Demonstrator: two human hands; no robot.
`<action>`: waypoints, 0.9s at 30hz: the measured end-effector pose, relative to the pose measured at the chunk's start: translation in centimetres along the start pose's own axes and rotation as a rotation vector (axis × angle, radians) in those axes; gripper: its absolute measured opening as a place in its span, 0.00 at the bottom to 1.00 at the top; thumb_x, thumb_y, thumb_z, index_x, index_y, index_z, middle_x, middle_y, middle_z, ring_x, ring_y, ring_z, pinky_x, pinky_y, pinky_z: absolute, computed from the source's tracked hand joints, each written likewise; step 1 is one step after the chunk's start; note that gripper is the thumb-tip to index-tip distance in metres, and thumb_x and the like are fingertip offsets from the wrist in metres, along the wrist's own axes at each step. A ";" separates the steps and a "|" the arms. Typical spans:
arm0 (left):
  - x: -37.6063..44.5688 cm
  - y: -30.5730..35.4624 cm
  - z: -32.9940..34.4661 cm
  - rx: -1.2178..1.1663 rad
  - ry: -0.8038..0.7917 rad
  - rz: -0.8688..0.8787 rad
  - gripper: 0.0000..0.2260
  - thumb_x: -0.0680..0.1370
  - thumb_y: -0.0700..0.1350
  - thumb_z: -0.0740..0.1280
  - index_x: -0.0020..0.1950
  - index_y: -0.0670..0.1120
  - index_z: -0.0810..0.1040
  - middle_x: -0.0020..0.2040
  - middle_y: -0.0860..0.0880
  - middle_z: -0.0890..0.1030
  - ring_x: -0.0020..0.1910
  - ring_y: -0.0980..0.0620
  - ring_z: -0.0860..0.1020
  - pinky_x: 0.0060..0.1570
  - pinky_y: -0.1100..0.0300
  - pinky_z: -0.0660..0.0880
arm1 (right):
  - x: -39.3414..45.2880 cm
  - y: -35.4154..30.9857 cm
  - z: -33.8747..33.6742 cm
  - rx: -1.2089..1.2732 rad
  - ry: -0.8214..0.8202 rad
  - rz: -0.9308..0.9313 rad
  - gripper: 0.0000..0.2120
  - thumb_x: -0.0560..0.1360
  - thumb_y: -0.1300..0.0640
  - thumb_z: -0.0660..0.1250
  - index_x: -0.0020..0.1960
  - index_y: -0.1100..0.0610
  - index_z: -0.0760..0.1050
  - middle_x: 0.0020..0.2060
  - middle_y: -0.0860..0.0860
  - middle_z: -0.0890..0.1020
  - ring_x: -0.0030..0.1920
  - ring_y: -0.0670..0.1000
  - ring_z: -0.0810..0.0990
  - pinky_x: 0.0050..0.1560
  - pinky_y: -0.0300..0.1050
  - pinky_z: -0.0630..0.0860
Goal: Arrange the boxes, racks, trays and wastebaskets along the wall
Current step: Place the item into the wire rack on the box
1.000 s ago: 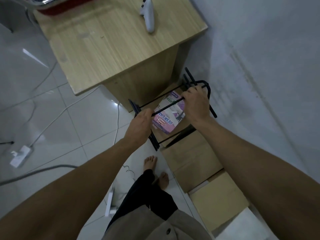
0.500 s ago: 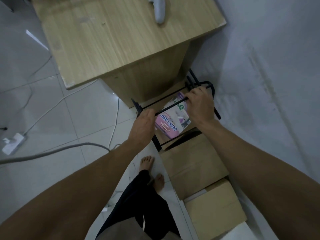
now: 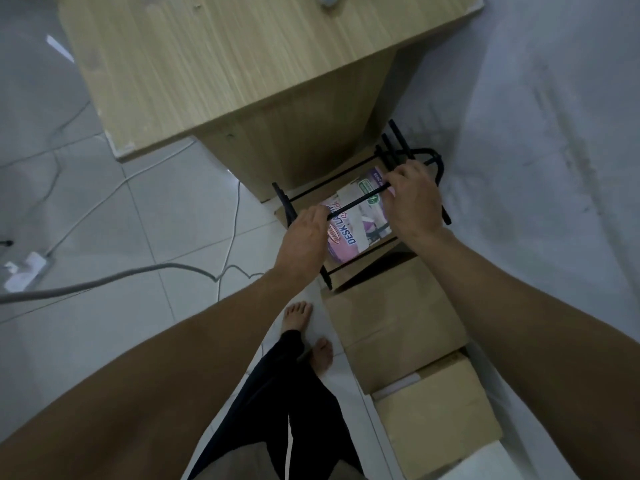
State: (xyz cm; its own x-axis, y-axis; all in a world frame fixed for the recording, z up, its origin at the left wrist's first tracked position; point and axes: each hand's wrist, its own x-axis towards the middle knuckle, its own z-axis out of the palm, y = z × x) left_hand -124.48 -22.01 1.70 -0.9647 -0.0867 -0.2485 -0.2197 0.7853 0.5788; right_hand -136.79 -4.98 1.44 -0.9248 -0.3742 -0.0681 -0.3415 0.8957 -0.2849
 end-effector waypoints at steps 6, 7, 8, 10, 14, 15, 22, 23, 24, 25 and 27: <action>3.0 -1.7 4.6 -0.019 -0.161 0.008 0.33 0.67 0.36 0.78 0.69 0.40 0.68 0.63 0.41 0.73 0.64 0.46 0.70 0.65 0.49 0.70 | -2.2 -0.5 3.3 -0.002 -0.321 0.036 0.25 0.81 0.52 0.62 0.76 0.56 0.64 0.77 0.56 0.60 0.78 0.57 0.54 0.77 0.55 0.55; 3.2 -1.9 5.0 -0.009 -0.178 0.000 0.34 0.67 0.35 0.77 0.70 0.40 0.67 0.64 0.41 0.72 0.65 0.46 0.69 0.67 0.50 0.69 | -2.7 -0.6 4.0 0.001 -0.340 0.046 0.27 0.81 0.52 0.62 0.78 0.55 0.60 0.79 0.56 0.56 0.78 0.57 0.52 0.77 0.55 0.55; 3.2 -2.1 5.4 0.002 -0.191 -0.002 0.35 0.68 0.33 0.76 0.72 0.41 0.66 0.65 0.41 0.71 0.66 0.45 0.68 0.68 0.50 0.68 | -3.2 -0.6 4.7 -0.005 -0.352 0.050 0.29 0.81 0.52 0.62 0.79 0.54 0.57 0.79 0.56 0.53 0.79 0.57 0.50 0.77 0.56 0.56; 2.9 -2.9 5.6 0.036 -0.207 0.017 0.37 0.69 0.30 0.72 0.76 0.41 0.62 0.67 0.40 0.70 0.65 0.43 0.68 0.67 0.50 0.69 | -3.9 -0.7 5.9 -0.038 -0.376 0.047 0.32 0.81 0.51 0.62 0.80 0.53 0.51 0.80 0.55 0.47 0.79 0.57 0.47 0.78 0.56 0.53; 1.5 -4.0 5.1 0.210 -0.253 0.145 0.42 0.72 0.31 0.68 0.80 0.42 0.49 0.75 0.40 0.63 0.71 0.42 0.64 0.71 0.50 0.64 | -4.7 -1.2 6.5 -0.107 -0.397 0.068 0.40 0.79 0.49 0.64 0.80 0.50 0.40 0.80 0.53 0.40 0.79 0.56 0.41 0.78 0.56 0.48; 1.2 -4.0 4.8 0.254 -0.262 0.155 0.42 0.73 0.33 0.68 0.81 0.43 0.48 0.77 0.41 0.60 0.74 0.42 0.61 0.74 0.49 0.61 | -4.9 -1.5 6.3 -0.104 -0.399 0.078 0.42 0.79 0.50 0.65 0.80 0.50 0.40 0.79 0.54 0.40 0.79 0.56 0.40 0.78 0.56 0.48; -1.9 -1.6 1.2 0.332 -0.262 0.110 0.35 0.75 0.39 0.65 0.79 0.43 0.53 0.78 0.41 0.57 0.77 0.42 0.55 0.75 0.44 0.57 | -9.0 -4.4 2.0 0.079 -0.364 0.240 0.38 0.78 0.51 0.64 0.80 0.54 0.48 0.80 0.57 0.46 0.79 0.57 0.43 0.78 0.58 0.50; -2.7 -0.9 0.6 0.338 -0.265 0.124 0.34 0.75 0.38 0.64 0.78 0.43 0.55 0.78 0.41 0.58 0.77 0.42 0.56 0.75 0.45 0.57 | -9.9 -4.6 1.4 0.119 -0.355 0.273 0.37 0.77 0.53 0.65 0.80 0.54 0.51 0.79 0.57 0.48 0.79 0.58 0.45 0.77 0.59 0.52; -3.4 -0.2 0.2 0.341 -0.272 0.139 0.33 0.74 0.39 0.63 0.78 0.43 0.56 0.78 0.41 0.58 0.77 0.42 0.56 0.75 0.45 0.57 | -11.0 -4.7 0.9 0.165 -0.355 0.301 0.37 0.75 0.55 0.65 0.80 0.55 0.52 0.79 0.58 0.49 0.79 0.58 0.47 0.76 0.59 0.55; -4.2 0.6 -0.2 0.342 -0.280 0.160 0.32 0.74 0.39 0.63 0.77 0.43 0.57 0.77 0.41 0.58 0.76 0.42 0.57 0.75 0.45 0.57 | -12.0 -4.7 0.3 0.210 -0.354 0.325 0.37 0.74 0.56 0.66 0.79 0.54 0.54 0.79 0.59 0.51 0.79 0.59 0.49 0.75 0.59 0.58; -5.6 2.1 -0.4 0.340 -0.304 0.210 0.31 0.74 0.40 0.63 0.76 0.43 0.59 0.77 0.41 0.60 0.76 0.42 0.58 0.74 0.46 0.58 | -14.2 -4.8 -1.1 0.283 -0.325 0.382 0.36 0.73 0.56 0.67 0.78 0.52 0.56 0.78 0.57 0.55 0.78 0.59 0.53 0.73 0.58 0.63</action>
State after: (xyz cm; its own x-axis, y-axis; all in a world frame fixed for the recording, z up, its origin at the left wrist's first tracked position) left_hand -119.58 -20.12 4.62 -0.8861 0.2377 -0.3980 0.0835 0.9263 0.3673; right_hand -122.17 -3.70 4.87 -0.8593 -0.1316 -0.4942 0.1061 0.8994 -0.4241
